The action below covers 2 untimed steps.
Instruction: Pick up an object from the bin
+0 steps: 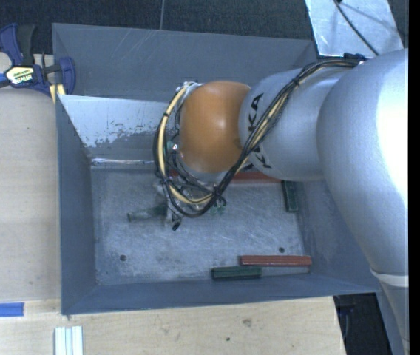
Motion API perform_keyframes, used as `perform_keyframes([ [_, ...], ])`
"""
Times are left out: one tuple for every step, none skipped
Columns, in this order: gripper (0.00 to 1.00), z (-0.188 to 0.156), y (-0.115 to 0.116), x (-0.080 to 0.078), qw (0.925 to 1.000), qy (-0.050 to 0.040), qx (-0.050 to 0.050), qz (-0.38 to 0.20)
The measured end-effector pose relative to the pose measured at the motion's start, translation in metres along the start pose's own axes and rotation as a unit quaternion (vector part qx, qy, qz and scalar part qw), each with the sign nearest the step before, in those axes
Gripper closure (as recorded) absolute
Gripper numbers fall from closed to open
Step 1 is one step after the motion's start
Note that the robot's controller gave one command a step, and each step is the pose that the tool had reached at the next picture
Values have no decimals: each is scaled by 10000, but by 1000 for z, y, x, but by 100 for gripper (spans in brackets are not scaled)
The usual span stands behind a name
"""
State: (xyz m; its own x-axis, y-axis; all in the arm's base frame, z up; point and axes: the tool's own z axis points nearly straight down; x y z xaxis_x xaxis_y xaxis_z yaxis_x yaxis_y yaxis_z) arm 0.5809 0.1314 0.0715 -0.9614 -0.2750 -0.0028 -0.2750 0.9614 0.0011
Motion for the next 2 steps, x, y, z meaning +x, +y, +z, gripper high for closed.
perform_keyframes([
  [100, -108, 16, 15, 9922, -11, 4, -1244],
  [100, -189, 11, 18, 9910, -50, 16, -1337],
])
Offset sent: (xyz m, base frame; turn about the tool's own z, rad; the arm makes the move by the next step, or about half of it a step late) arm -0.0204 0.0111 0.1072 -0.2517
